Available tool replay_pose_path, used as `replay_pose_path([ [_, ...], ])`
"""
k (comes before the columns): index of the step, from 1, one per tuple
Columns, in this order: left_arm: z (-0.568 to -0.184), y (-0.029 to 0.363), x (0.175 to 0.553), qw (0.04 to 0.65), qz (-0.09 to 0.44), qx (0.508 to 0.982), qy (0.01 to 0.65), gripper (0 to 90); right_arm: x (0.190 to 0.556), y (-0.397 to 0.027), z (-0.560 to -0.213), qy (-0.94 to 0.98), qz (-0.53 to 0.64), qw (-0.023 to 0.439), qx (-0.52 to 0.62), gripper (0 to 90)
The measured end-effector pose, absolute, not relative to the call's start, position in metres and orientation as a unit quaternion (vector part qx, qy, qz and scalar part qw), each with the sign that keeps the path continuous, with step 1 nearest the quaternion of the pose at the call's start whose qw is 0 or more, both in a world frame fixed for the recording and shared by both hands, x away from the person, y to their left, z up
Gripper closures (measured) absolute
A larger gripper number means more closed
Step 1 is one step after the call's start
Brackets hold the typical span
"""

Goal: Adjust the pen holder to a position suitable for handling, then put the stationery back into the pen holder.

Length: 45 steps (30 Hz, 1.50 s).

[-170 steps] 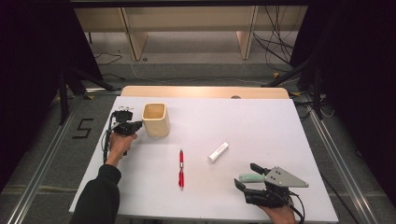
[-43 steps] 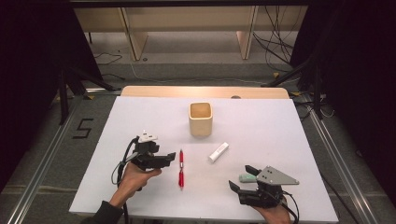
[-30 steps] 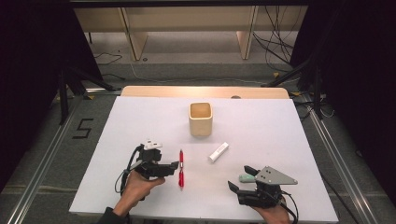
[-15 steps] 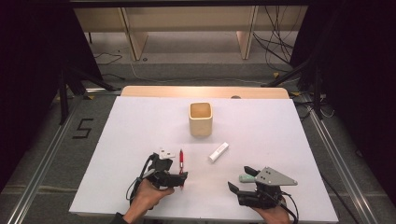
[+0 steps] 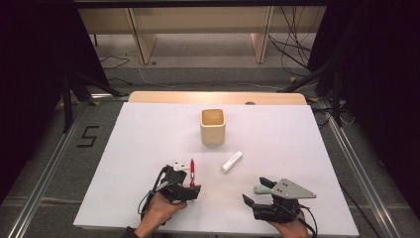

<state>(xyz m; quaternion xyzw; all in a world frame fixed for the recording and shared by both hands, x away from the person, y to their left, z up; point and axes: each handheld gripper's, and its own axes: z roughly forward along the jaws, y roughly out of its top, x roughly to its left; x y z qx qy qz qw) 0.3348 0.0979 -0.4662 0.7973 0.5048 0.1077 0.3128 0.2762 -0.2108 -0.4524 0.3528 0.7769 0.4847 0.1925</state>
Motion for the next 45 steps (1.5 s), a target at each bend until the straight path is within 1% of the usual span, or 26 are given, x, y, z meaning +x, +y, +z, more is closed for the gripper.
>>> replay_pose_path([
  [3,-0.465,0.098,0.336,0.312,0.102,0.795,0.511,34.0,0.277,-0.213,-0.453,0.776,0.486,0.190,0.355,21.9],
  [9,-0.468,0.098,0.336,0.303,0.093,0.796,0.515,39.6,0.276,-0.214,-0.453,0.775,0.488,0.187,0.356,21.9],
  [15,-0.471,0.096,0.337,0.299,0.089,0.797,0.517,42.7,0.276,-0.213,-0.453,0.776,0.487,0.189,0.354,21.8],
  [21,-0.475,0.092,0.337,0.285,0.094,0.801,0.518,46.2,0.276,-0.213,-0.453,0.776,0.487,0.189,0.355,21.8],
  [27,-0.477,0.090,0.337,0.284,0.099,0.799,0.520,46.6,0.277,-0.213,-0.454,0.776,0.487,0.188,0.354,21.8],
  [35,-0.477,0.090,0.336,0.279,0.106,0.798,0.524,50.2,0.276,-0.213,-0.454,0.776,0.486,0.188,0.355,21.8],
  [45,-0.477,0.088,0.334,0.275,0.117,0.796,0.526,58.4,0.276,-0.212,-0.454,0.777,0.484,0.190,0.355,21.8],
])
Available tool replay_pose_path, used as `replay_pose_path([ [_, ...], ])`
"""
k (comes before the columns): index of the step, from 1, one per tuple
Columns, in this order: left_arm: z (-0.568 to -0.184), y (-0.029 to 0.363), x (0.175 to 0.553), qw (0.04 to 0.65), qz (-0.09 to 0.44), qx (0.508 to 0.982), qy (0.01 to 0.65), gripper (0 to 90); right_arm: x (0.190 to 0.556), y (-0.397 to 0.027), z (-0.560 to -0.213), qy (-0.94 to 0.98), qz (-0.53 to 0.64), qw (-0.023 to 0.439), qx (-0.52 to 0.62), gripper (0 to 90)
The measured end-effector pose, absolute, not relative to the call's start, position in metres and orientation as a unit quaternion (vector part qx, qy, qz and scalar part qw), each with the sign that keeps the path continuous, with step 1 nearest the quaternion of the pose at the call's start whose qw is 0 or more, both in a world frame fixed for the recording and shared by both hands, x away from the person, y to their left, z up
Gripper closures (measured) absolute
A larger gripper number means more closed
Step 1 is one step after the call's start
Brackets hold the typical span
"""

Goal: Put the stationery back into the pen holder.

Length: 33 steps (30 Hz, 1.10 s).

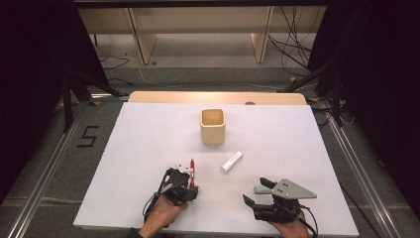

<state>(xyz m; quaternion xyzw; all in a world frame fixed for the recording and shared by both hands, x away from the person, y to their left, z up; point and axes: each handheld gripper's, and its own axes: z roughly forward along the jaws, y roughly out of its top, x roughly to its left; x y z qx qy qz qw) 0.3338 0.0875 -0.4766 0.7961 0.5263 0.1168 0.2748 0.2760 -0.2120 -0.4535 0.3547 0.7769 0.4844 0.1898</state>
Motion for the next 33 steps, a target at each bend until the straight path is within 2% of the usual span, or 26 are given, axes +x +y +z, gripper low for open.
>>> replay_pose_path([
  [26,-0.4760,0.0934,0.3349,0.296,0.091,0.801,0.512,75.4,0.2759,-0.2118,-0.4536,0.776,0.484,0.191,0.356,22.0],
  [33,-0.4769,0.0954,0.3354,0.303,0.086,0.805,0.503,75.8,0.2759,-0.2121,-0.4534,0.776,0.484,0.191,0.355,22.0],
])
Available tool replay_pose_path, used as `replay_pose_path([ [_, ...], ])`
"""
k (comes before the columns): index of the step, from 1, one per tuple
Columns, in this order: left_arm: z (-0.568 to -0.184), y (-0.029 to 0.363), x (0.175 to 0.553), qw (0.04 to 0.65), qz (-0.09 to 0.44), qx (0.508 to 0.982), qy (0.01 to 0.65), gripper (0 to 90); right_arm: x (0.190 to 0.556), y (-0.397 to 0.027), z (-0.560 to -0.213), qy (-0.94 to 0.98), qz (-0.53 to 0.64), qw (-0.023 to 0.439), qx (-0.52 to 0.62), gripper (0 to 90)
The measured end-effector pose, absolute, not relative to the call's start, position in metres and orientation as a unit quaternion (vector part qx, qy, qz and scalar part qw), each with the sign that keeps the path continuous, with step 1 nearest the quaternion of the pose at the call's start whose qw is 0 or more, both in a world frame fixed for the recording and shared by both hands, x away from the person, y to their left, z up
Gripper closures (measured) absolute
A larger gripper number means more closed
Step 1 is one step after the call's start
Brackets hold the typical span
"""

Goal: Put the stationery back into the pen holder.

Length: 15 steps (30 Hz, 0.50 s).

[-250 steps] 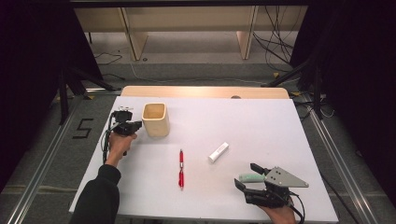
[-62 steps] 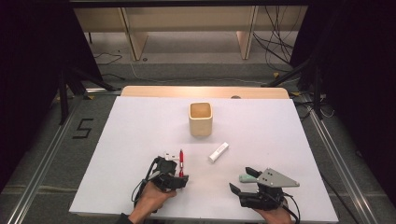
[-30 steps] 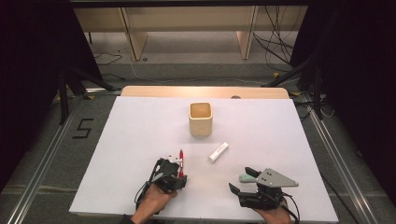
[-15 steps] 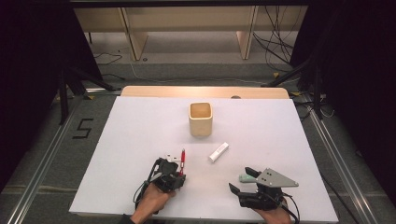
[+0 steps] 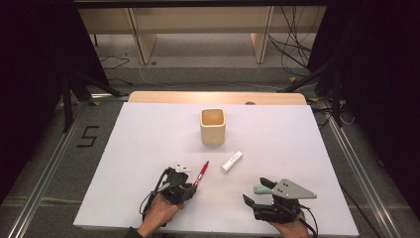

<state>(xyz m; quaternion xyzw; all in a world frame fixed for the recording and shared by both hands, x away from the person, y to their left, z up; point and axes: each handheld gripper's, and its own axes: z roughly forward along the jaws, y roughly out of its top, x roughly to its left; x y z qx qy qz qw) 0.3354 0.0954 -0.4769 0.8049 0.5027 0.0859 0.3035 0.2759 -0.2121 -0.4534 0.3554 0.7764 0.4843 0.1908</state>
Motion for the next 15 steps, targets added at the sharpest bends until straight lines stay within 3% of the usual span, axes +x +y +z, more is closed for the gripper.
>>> replay_pose_path([
  [15,-0.4713,0.1035,0.3380,0.326,0.081,0.801,0.496,75.9,0.2759,-0.2122,-0.4534,0.776,0.486,0.190,0.355,22.0],
])
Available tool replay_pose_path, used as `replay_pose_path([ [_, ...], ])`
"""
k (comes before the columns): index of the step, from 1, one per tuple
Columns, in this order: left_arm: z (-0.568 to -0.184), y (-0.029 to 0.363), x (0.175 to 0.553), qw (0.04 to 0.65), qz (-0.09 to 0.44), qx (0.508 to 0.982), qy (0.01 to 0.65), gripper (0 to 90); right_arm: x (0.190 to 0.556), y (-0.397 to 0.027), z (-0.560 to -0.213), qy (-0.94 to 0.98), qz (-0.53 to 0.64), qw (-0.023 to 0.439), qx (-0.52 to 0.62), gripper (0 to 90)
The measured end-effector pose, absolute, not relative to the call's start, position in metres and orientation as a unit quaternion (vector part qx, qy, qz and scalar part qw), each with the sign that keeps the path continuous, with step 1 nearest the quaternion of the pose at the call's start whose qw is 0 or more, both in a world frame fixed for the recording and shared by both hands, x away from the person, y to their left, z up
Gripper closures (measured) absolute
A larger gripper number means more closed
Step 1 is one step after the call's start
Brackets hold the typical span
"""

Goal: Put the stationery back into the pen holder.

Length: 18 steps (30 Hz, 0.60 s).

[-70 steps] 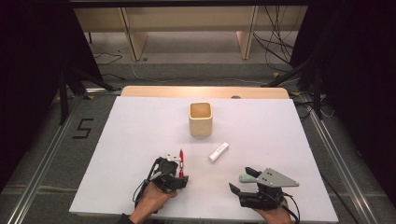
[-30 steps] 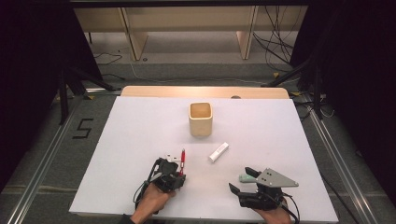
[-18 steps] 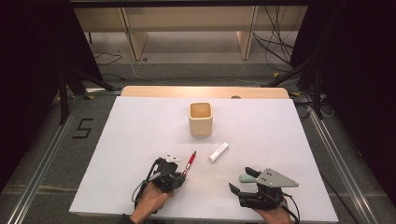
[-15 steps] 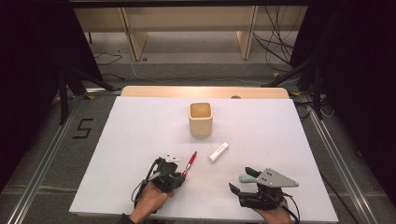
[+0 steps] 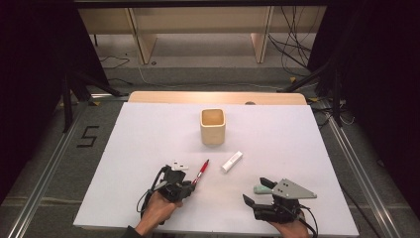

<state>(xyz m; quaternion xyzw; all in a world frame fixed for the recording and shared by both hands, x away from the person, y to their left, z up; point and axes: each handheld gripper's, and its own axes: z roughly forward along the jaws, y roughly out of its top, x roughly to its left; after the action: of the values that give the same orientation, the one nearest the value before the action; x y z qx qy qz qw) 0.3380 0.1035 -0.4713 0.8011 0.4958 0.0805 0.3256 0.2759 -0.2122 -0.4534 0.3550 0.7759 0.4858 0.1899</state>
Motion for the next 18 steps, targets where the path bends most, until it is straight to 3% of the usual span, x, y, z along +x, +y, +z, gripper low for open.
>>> replay_pose_path([
  [9,-0.459,0.105,0.334,0.357,0.087,0.794,0.484,75.9,0.277,-0.210,-0.453,0.773,0.493,0.180,0.356,22.1],
  [18,-0.447,0.094,0.321,0.397,0.094,0.790,0.457,75.9,0.288,-0.206,-0.451,0.747,0.533,0.112,0.381,22.3],
])
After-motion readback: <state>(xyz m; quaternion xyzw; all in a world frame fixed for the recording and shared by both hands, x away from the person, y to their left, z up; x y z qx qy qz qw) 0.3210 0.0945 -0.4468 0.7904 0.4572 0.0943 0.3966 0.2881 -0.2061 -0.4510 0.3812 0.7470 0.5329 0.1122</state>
